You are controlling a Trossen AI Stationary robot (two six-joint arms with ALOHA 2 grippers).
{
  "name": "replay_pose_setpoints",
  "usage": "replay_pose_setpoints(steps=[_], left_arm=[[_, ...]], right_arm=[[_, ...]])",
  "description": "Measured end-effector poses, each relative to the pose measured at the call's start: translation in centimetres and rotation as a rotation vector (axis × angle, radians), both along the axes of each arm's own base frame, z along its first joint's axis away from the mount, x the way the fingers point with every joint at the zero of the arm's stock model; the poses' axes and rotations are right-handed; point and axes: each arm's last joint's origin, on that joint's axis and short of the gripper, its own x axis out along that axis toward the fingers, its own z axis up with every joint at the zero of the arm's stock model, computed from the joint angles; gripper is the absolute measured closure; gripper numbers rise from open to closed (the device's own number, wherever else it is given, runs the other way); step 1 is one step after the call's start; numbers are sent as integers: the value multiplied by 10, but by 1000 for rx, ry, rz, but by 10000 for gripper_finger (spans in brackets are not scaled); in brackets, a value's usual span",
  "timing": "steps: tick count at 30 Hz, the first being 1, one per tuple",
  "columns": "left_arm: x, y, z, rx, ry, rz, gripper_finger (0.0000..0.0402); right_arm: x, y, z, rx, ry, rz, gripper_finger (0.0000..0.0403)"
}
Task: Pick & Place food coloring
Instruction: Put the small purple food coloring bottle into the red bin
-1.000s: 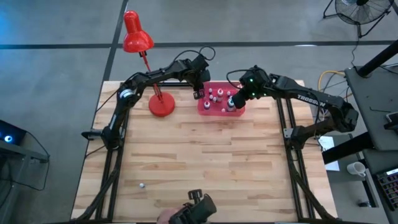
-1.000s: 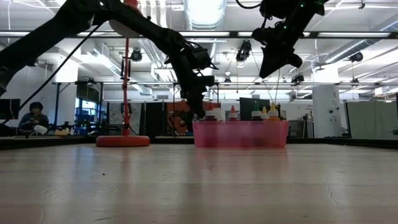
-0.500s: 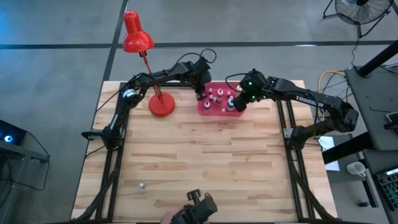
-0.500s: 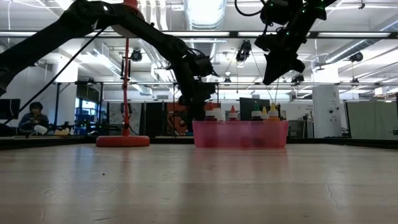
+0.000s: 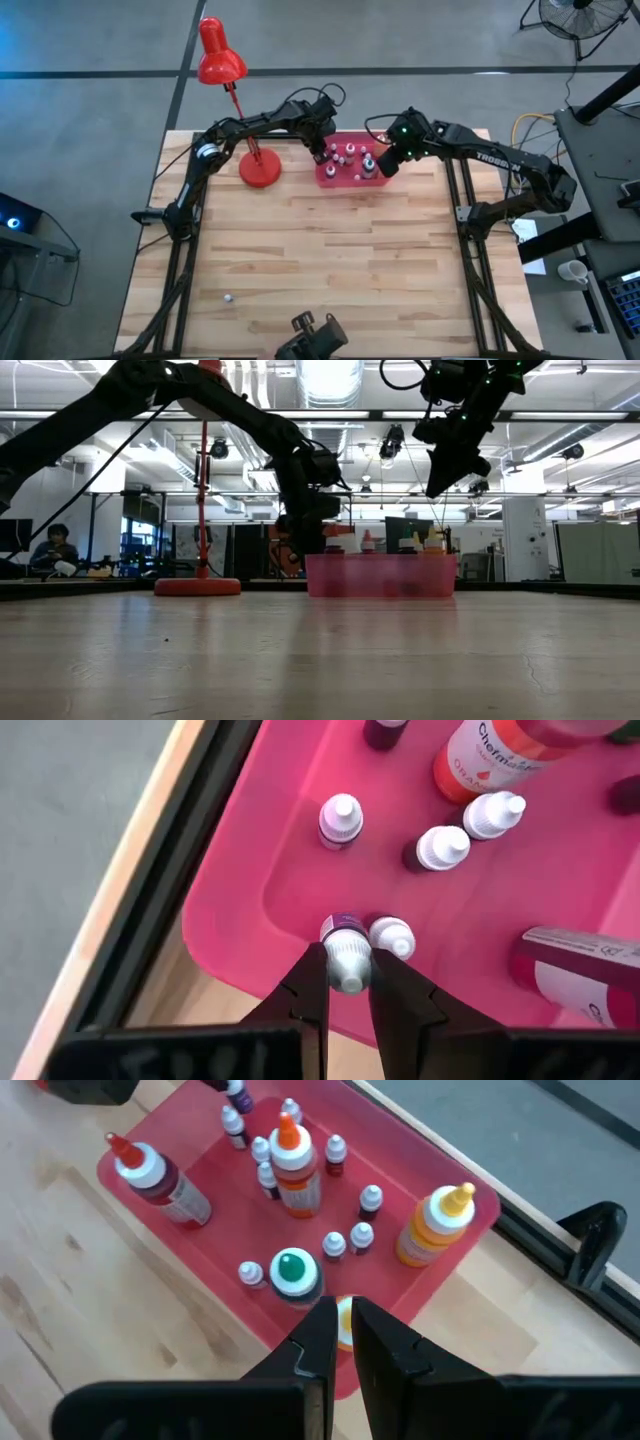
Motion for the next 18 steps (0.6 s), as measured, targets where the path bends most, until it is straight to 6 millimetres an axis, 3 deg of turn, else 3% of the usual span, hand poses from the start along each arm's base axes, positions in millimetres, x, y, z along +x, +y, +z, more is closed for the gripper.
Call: replay_pose_setpoints(steps=[13,18], left_arm=[[7,5,4,65,-80,-50,372],[9,6,-5,63,-53,-80,369]], right_arm=[[-4,-7,0,-14,8,-11,374],[-5,-7,0,-18,16,1,374]])
